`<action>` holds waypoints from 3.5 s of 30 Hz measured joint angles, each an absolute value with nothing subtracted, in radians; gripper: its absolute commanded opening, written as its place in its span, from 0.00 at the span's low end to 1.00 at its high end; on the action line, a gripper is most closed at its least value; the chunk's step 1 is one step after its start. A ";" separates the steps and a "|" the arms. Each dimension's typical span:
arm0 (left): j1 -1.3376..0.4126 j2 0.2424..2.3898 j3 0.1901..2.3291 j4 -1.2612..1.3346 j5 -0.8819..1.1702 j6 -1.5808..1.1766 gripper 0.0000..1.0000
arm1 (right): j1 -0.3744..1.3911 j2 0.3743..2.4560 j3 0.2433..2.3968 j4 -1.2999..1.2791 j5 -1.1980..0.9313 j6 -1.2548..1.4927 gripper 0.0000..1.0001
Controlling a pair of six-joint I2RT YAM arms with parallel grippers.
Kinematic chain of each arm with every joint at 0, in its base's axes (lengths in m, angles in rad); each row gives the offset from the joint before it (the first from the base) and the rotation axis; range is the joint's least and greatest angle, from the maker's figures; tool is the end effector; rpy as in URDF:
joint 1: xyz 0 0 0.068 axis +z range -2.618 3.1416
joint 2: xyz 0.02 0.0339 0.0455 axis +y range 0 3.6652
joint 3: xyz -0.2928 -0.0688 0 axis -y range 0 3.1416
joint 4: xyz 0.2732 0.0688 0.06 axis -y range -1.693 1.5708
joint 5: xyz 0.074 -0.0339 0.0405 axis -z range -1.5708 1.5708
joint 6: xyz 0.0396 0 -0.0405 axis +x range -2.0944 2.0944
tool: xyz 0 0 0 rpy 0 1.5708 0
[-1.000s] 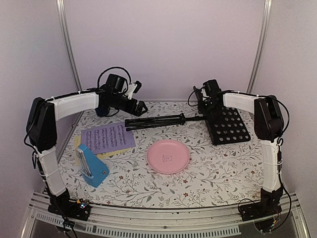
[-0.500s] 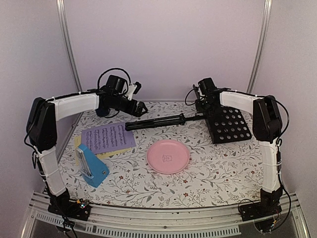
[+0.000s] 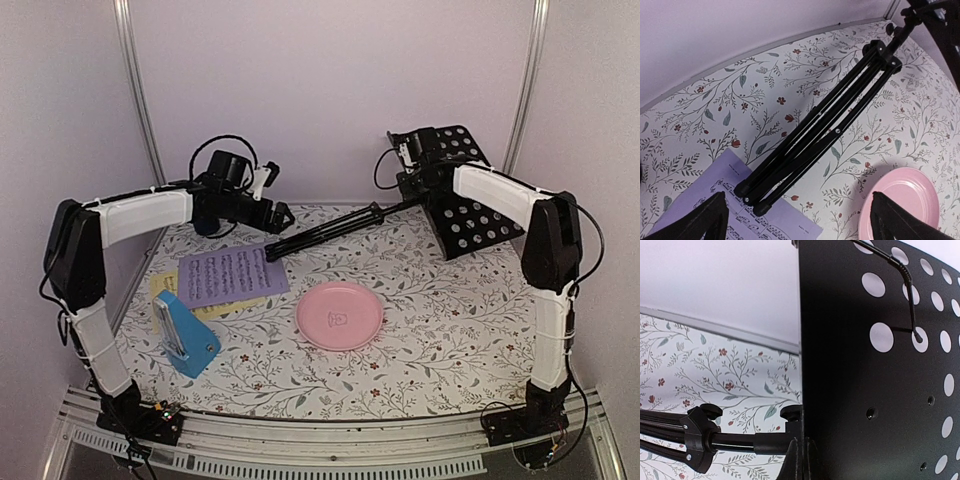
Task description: Set up the instrument practice props
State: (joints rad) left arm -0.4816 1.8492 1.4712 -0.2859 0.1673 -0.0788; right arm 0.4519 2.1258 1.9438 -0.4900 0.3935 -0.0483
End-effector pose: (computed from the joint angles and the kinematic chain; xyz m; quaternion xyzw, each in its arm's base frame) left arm 0.4096 -0.2215 0.2803 0.2151 0.8704 -0.1929 0.3987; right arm 0.4928 0.2223 0.3031 -0.1363 0.8769 -0.0871 0.4527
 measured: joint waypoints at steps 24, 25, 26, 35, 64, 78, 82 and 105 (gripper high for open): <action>-0.484 1.701 1.325 -0.168 0.184 -0.125 0.99 | 0.780 1.898 2.093 -0.111 0.463 -0.820 0.00; -0.484 1.690 1.307 -0.157 0.188 -0.126 0.99 | 0.792 1.891 2.079 -0.095 0.463 -0.868 0.00; -0.484 1.675 1.287 -0.146 0.194 -0.126 0.99 | 0.804 1.886 2.071 -0.084 0.463 -0.910 0.00; -0.485 1.484 1.134 0.037 0.288 -0.123 0.99 | 0.849 1.878 2.061 -0.006 0.485 -1.203 0.00; -0.564 1.661 1.172 0.205 0.438 -0.146 0.91 | 0.881 1.666 1.745 0.232 0.540 -1.729 0.00; -0.605 1.809 1.286 0.197 0.459 -0.147 0.89 | 0.776 1.646 1.575 0.188 0.542 -1.665 0.00; -0.608 1.809 1.286 0.197 0.459 -0.145 0.89 | 0.771 1.646 1.544 0.247 0.543 -1.674 0.02; -0.627 1.939 1.393 0.184 0.489 -0.124 0.89 | 0.848 1.547 1.424 0.442 0.507 -1.679 0.99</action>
State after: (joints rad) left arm -0.6270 1.9392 1.3926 0.1844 0.4889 -0.1238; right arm 0.8482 1.5471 1.4242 0.4423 0.5072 -1.6787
